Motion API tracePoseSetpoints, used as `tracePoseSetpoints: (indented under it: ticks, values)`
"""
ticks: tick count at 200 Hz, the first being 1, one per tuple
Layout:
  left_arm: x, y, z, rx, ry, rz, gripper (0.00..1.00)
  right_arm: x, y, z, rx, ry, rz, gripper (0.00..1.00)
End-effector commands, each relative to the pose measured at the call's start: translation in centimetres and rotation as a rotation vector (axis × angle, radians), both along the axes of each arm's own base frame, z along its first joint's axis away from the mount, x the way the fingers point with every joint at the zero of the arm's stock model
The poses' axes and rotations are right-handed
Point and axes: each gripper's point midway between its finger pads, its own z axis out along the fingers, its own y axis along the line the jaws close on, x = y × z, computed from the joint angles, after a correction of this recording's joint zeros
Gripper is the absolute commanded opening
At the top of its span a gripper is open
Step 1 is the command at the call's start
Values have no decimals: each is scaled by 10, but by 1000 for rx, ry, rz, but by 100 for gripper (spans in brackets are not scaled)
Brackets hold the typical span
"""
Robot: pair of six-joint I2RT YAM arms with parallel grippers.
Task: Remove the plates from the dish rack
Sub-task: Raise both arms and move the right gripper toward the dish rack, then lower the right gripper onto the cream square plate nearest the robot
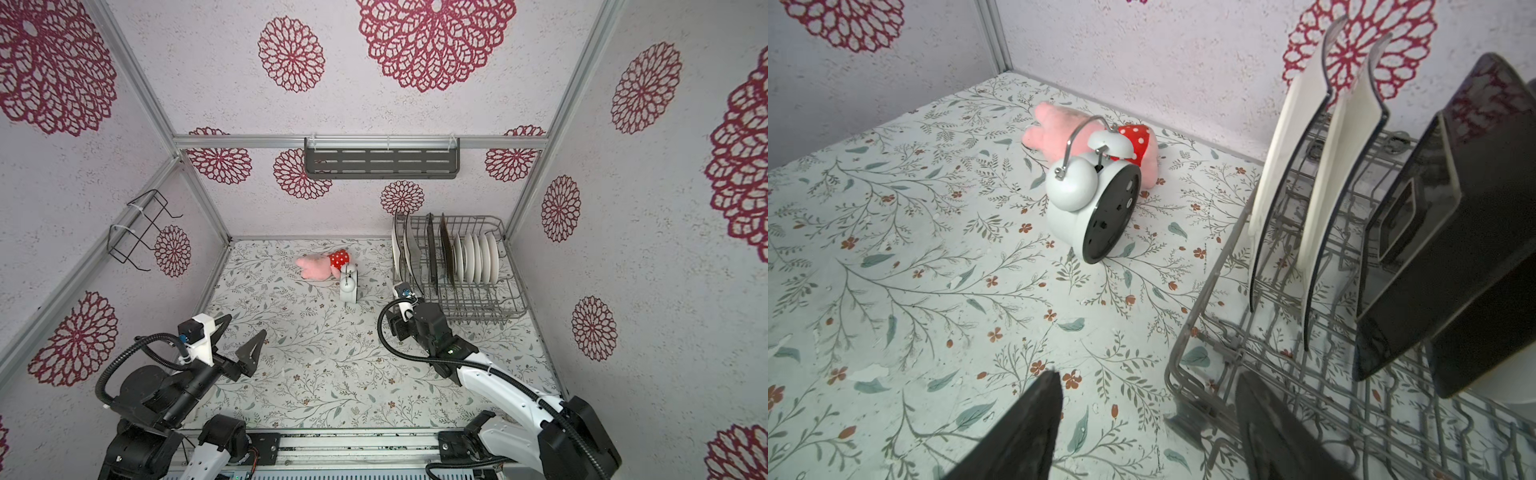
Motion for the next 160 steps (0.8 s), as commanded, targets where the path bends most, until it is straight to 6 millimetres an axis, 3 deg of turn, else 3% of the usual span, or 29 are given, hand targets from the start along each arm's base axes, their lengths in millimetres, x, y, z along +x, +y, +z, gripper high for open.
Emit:
tracePoseSetpoints:
  ticks: [1,68,110,160]
  values:
    - [-12,1,-30,128,104,-29,97,13,-4,13,66,-102,-73,68]
    - [-29,-2,-53,351,102,-124,98,47,7,-2,84,-135,-134,64]
    - [-40,1,-61,369,35,-125,97,72,15,-7,76,-135,-141,65]
    - [-40,-5,-75,404,59,-172,97,94,0,-6,111,-157,-194,65]
